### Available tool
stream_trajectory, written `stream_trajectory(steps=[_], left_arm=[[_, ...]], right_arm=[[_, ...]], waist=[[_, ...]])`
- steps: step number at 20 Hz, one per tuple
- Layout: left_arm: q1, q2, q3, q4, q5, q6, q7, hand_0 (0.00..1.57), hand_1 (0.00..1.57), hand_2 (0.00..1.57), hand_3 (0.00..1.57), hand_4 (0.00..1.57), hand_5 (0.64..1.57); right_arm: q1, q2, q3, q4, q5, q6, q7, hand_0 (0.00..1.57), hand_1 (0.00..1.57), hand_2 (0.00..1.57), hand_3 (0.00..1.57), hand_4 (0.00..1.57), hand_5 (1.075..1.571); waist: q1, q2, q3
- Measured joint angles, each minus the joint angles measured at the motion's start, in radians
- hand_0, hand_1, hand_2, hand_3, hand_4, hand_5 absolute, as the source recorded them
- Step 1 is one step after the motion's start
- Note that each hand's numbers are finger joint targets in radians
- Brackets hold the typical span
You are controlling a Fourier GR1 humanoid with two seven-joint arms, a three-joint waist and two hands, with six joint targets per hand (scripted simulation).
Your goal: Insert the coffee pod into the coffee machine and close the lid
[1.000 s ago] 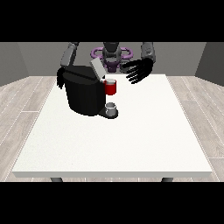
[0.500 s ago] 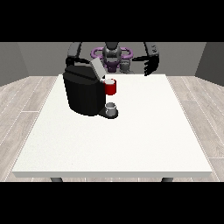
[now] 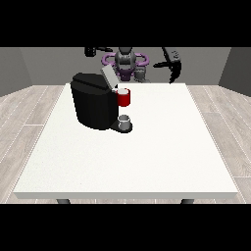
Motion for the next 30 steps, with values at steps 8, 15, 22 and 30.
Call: stream_trajectory(steps=[8, 15, 22, 30], left_arm=[[0.079, -0.024, -0.036, -0.127, 0.036, -0.02, -0.036, 0.0, 0.0, 0.0, 0.0, 0.12, 1.571], [0.078, -0.028, -0.063, -0.207, 0.074, -0.047, -0.089, 0.0, 0.0, 0.0, 0.0, 0.19, 1.571], [0.089, -0.047, -0.121, -0.332, 0.084, -0.05, -0.082, 0.0, 0.0, 0.0, 0.0, 0.32, 1.571], [0.143, -0.039, -0.151, -0.443, 0.107, -0.058, -0.059, 0.0, 0.0, 0.0, 0.0, 0.34, 1.571]], right_arm=[[-0.003, 0.0, 0.066, -0.236, 0.071, -0.086, 0.107, 0.0, 0.0, 0.0, 0.0, 0.34, 1.571], [-0.143, 0.004, 0.057, -0.233, 0.111, -0.181, 0.145, 0.0, 0.0, 0.0, 0.0, 0.26, 1.571], [-0.286, 0.001, -0.002, -0.134, 0.171, -0.249, 0.163, 0.0, 0.0, 0.0, 0.0, 0.35, 1.571], [-0.381, -0.033, -0.115, 0.002, 0.138, -0.254, 0.131, 0.0, 0.0, 0.0, 0.0, 0.37, 1.571]], waist=[[0.04, 0.088, 0.0005], [0.1, 0.244, 0.0009], [0.162, 0.315, 0.0008], [0.187, 0.371, 0.0009]])
